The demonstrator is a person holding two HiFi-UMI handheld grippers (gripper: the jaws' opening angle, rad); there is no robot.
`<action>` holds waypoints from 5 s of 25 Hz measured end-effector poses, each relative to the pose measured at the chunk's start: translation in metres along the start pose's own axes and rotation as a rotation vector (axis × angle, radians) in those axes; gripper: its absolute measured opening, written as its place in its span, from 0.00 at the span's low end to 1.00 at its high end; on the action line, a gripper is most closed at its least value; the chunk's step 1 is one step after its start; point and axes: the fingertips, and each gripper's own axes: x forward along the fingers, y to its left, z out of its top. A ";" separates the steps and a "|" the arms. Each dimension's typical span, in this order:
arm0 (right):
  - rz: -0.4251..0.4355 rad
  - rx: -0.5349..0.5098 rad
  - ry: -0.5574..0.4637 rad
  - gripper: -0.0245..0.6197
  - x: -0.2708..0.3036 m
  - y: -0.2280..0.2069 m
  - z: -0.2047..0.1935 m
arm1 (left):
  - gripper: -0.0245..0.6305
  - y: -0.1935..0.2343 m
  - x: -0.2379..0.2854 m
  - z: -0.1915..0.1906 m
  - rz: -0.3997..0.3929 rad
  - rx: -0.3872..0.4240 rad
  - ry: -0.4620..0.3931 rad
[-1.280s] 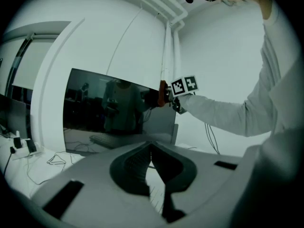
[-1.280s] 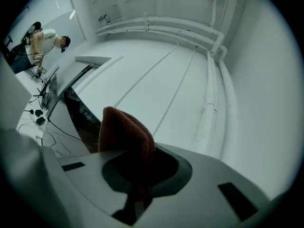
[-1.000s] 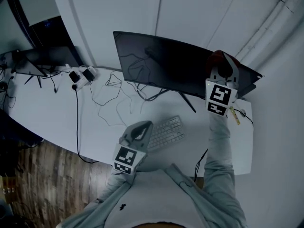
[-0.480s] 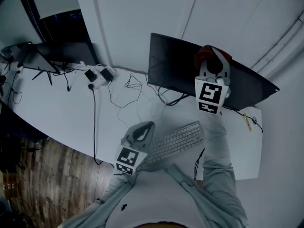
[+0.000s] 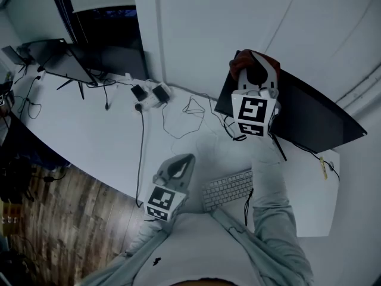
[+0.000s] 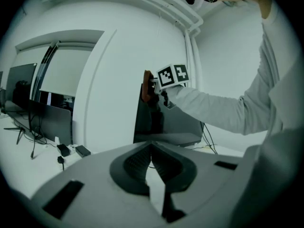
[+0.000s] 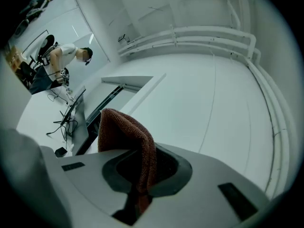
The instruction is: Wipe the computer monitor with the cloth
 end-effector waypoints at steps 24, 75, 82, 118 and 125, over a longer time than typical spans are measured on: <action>0.049 0.030 -0.046 0.10 -0.037 0.024 0.008 | 0.07 0.021 -0.020 -0.002 0.066 0.008 -0.020; 0.048 0.586 0.392 0.10 -0.327 0.050 -0.211 | 0.07 -0.042 0.033 -0.052 -0.090 -0.004 0.075; 0.050 0.590 0.379 0.10 -0.322 0.048 -0.208 | 0.07 -0.035 0.028 -0.048 -0.063 -0.004 0.068; 0.116 0.590 0.387 0.10 -0.312 0.061 -0.209 | 0.07 -0.030 0.025 -0.048 -0.040 -0.009 0.039; 0.110 0.605 0.379 0.10 -0.312 0.061 -0.209 | 0.07 -0.031 0.027 -0.049 -0.038 -0.009 0.039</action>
